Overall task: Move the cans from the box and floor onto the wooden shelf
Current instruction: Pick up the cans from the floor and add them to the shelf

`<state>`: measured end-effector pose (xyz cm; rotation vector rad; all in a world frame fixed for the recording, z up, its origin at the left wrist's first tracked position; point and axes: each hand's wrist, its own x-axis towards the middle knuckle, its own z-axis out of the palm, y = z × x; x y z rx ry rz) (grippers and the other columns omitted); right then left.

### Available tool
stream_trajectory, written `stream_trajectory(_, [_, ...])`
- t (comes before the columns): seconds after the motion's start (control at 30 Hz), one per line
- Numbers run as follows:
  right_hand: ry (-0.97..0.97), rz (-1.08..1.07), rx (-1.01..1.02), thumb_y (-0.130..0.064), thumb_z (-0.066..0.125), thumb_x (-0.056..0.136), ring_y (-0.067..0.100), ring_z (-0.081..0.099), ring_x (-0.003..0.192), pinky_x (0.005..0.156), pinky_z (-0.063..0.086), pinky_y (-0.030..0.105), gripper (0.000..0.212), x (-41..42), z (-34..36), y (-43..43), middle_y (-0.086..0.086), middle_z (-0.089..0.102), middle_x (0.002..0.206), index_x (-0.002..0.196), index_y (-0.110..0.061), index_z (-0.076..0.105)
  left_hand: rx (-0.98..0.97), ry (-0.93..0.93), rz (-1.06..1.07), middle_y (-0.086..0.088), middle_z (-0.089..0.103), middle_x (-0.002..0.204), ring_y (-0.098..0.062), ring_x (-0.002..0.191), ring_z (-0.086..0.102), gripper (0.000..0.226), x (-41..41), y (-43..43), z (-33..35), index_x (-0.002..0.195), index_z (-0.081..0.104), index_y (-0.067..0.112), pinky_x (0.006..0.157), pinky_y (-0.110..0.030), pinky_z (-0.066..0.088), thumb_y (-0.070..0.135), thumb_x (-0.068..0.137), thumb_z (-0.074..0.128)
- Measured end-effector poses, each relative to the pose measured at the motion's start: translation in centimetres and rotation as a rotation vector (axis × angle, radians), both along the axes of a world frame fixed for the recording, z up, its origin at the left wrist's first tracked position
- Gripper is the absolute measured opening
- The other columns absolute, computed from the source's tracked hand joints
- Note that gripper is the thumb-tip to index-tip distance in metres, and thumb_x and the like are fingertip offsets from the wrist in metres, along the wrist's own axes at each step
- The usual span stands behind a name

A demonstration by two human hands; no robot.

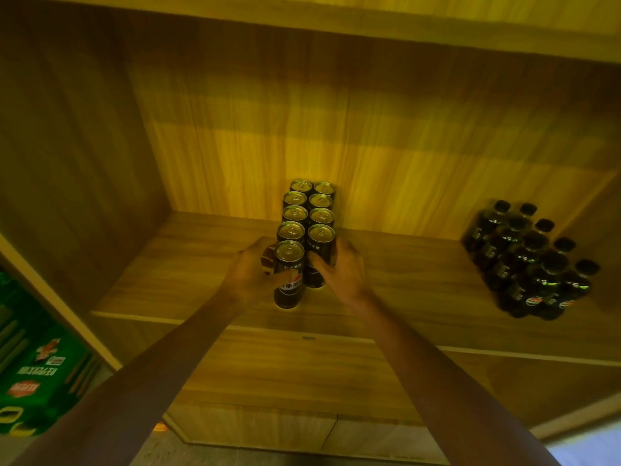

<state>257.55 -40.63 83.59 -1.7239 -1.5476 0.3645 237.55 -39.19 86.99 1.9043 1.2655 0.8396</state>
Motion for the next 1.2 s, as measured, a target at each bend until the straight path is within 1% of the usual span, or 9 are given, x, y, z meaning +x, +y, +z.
stream_trajectory(0.23, [-0.227, -0.015, -0.16, -0.063, 0.035, 0.098, 0.03, 0.05, 0.13, 0.098, 0.049, 0.044, 0.068, 0.4, 1.2, -3.3, 0.013, 0.05, 0.145, 0.149, -0.018, 0.038, 0.132, 0.361, -0.083, -0.007, 0.06, 0.131, -0.022, 0.112, 0.059, 0.064, -1.6, -1.8, -0.6, 0.136, 0.05, 0.021, 0.087, -0.036, 0.049, 0.061, 0.086, 0.057])
stream_trajectory(0.33, [-0.399, 0.003, -0.213, -0.057, 0.031, 0.102, 0.033, 0.032, 0.145, 0.114, 0.036, 0.047, 0.069, 0.5, 1.6, -6.2, 0.015, 0.031, 0.16, 0.155, -0.014, 0.027, 0.203, 0.566, -0.156, -0.011, 0.055, 0.134, -0.028, 0.118, 0.055, 0.075, -3.2, -3.2, -0.8, 0.146, 0.034, 0.024, 0.092, -0.041, 0.047, 0.071, 0.087, 0.039])
stream_trajectory(0.43, [-0.553, 0.033, -0.203, -0.051, 0.034, 0.104, 0.031, 0.028, 0.148, 0.116, 0.03, 0.045, 0.064, 0.3, 1.9, -9.3, 0.015, 0.027, 0.162, 0.155, -0.014, 0.028, 0.315, 0.707, -0.192, -0.011, 0.056, 0.131, -0.029, 0.115, 0.056, 0.095, -3.9, -4.4, -1.4, 0.148, 0.03, 0.024, 0.092, -0.041, 0.047, 0.083, 0.075, 0.015])
stream_trajectory(0.5, [-0.597, 0.052, -0.183, -0.05, 0.038, 0.103, 0.031, 0.028, 0.147, 0.114, 0.029, 0.045, 0.062, 0.1, 1.8, -11.2, 0.014, 0.028, 0.161, 0.154, -0.015, 0.03, 0.39, 0.764, -0.205, -0.011, 0.056, 0.133, -0.03, 0.117, 0.056, 0.099, -3.8, -5.3, -1.8, 0.147, 0.032, 0.022, 0.094, -0.042, 0.048, 0.086, 0.075, 0.01])
stream_trajectory(0.6, [-0.653, 0.065, -0.196, -0.053, 0.037, 0.102, 0.033, 0.029, 0.146, 0.113, 0.03, 0.049, 0.064, -0.3, 1.2, -13.7, 0.013, 0.029, 0.161, 0.155, -0.019, 0.028, 0.428, 0.784, -0.241, -0.011, 0.054, 0.136, -0.029, 0.121, 0.054, 0.092, -3.5, -7.5, -2.4, 0.142, 0.038, 0.019, 0.096, -0.042, 0.046, 0.08, 0.079, 0.013])
stream_trajectory(0.77, [-0.709, 0.044, -0.252, -0.058, 0.031, 0.102, 0.034, 0.02, 0.151, 0.119, 0.025, 0.052, 0.068, -0.1, 0.7, -17.2, 0.012, 0.021, 0.165, 0.157, -0.02, 0.024, 0.477, 0.796, -0.286, -0.005, 0.058, 0.132, -0.026, 0.118, 0.056, 0.095, -2.4, -11.5, -2.9, 0.138, 0.044, 0.022, 0.095, -0.04, 0.047, 0.083, 0.078, 0.003])
stream_trajectory(0.9, [-0.719, 0.019, -0.242, -0.066, 0.016, 0.096, 0.035, 0.023, 0.15, 0.117, 0.028, 0.053, 0.077, 2.1, 1.1, -21.0, 0.014, 0.024, 0.164, 0.157, -0.02, 0.024, 0.507, 0.823, -0.312, -0.006, 0.057, 0.133, -0.026, 0.119, 0.056, 0.077, 0.5, -14.4, -2.1, 0.139, 0.045, 0.019, 0.094, -0.038, 0.045, 0.073, 0.088, 0.021])
stream_trajectory(1.1, [-0.653, -0.087, -0.286, -0.067, 0.014, 0.093, 0.037, 0.029, 0.147, 0.115, 0.031, 0.055, 0.079, 11.0, 0.1, -31.4, 0.015, 0.033, 0.159, 0.154, -0.019, 0.028, 0.499, 0.842, -0.395, -0.009, 0.052, 0.142, -0.03, 0.127, 0.051, 0.079, 10.2, -22.0, -2.7, 0.144, 0.04, 0.018, 0.102, -0.041, 0.043, 0.072, 0.089, 0.021])
stream_trajectory(1.2, [-0.611, -0.139, -0.336, -0.064, 0.023, 0.098, 0.036, 0.023, 0.15, 0.117, 0.027, 0.055, 0.073, 17.1, -1.7, -38.0, 0.014, 0.027, 0.163, 0.156, -0.02, 0.025, 0.497, 0.831, -0.469, -0.01, 0.06, 0.132, -0.029, 0.12, 0.057, 0.092, 16.6, -27.5, -4.4, 0.139, 0.047, 0.015, 0.097, -0.038, 0.047, 0.078, 0.082, 0.012])
